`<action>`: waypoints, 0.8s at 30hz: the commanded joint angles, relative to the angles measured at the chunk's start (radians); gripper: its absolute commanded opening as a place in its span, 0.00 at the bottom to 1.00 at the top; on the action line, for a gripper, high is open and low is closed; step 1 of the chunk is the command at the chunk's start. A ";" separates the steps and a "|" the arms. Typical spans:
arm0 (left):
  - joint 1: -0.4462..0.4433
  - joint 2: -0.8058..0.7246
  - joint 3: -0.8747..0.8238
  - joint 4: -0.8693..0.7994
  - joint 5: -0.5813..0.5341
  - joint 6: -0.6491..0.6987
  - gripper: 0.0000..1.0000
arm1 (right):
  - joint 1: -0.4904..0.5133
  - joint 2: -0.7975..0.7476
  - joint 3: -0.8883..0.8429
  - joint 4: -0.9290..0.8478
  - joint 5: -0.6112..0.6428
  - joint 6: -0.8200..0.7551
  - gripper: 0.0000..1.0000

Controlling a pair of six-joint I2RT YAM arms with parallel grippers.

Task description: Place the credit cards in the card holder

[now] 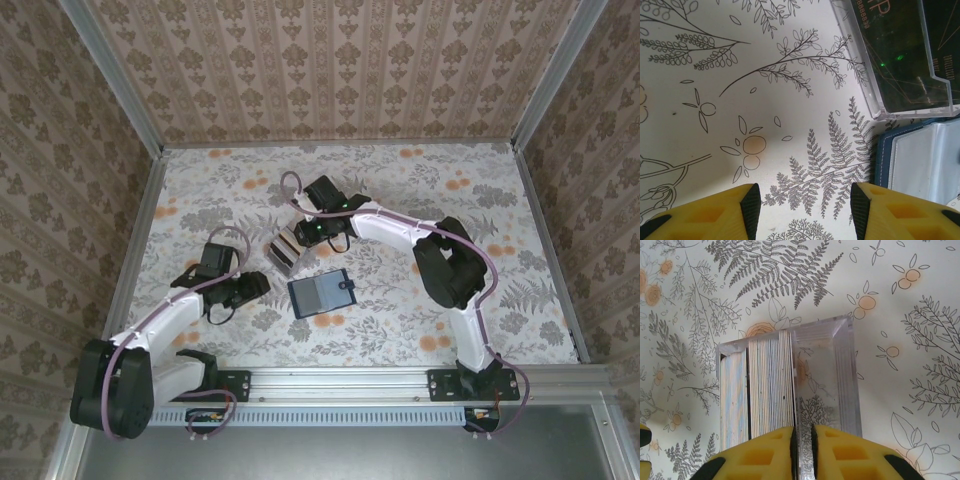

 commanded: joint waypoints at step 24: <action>0.006 0.000 0.031 -0.007 0.018 0.035 0.53 | -0.016 -0.106 -0.042 0.057 -0.072 -0.027 0.00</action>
